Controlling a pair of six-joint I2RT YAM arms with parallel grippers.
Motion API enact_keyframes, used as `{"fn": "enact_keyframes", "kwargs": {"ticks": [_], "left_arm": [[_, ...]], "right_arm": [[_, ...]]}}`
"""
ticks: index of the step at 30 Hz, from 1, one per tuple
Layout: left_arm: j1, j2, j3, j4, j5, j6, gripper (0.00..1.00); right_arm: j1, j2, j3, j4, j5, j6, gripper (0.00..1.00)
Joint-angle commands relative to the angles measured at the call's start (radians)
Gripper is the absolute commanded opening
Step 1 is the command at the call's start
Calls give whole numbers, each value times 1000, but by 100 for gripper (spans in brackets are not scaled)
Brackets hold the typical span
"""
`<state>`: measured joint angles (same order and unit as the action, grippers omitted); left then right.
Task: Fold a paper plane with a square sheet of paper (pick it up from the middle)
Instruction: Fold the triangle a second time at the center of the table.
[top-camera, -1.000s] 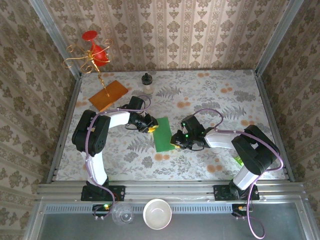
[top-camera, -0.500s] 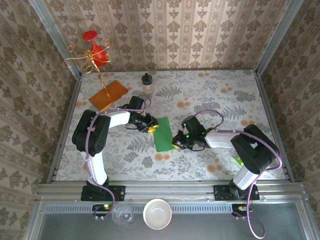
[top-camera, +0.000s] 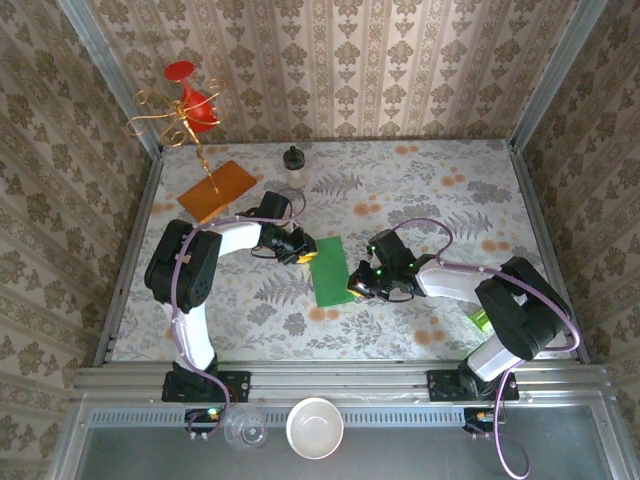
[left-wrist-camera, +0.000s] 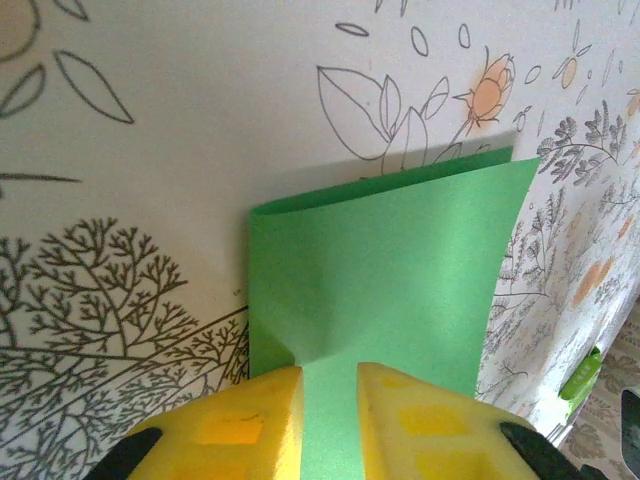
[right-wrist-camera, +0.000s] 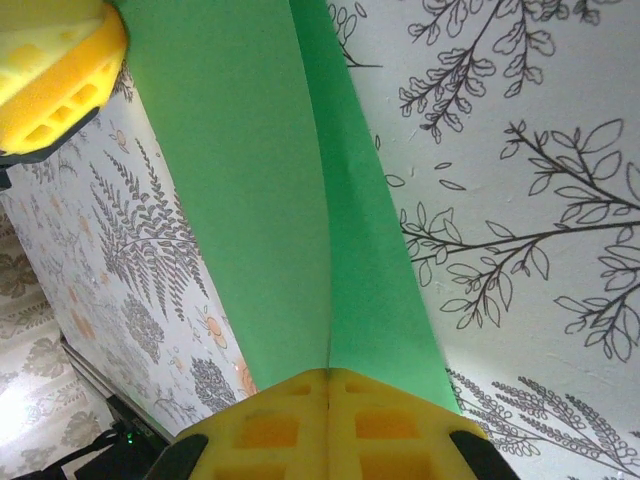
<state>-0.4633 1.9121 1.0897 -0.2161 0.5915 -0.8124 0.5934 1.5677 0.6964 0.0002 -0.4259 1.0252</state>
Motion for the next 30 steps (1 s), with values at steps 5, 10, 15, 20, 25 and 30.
{"fn": "enact_keyframes", "kwargs": {"ticks": [5, 10, 15, 20, 25, 30], "left_arm": [[-1, 44, 30, -30, -4, 42, 21], [-5, 68, 24, -49, -17, 39, 20], [-6, 74, 21, -51, -22, 35, 20], [-8, 71, 22, -53, -22, 35, 20], [-8, 67, 21, -55, -20, 35, 20], [-9, 65, 18, -54, -15, 33, 20]], "right_arm": [[-6, 0, 31, -27, -35, -3, 0], [-4, 24, 71, 10, -55, 2, 0], [6, 72, 133, 28, -44, 2, 0], [27, 142, 208, 24, -4, 1, 0], [52, 197, 270, -32, 38, -11, 0], [62, 223, 279, -63, 59, 2, 0]]}}
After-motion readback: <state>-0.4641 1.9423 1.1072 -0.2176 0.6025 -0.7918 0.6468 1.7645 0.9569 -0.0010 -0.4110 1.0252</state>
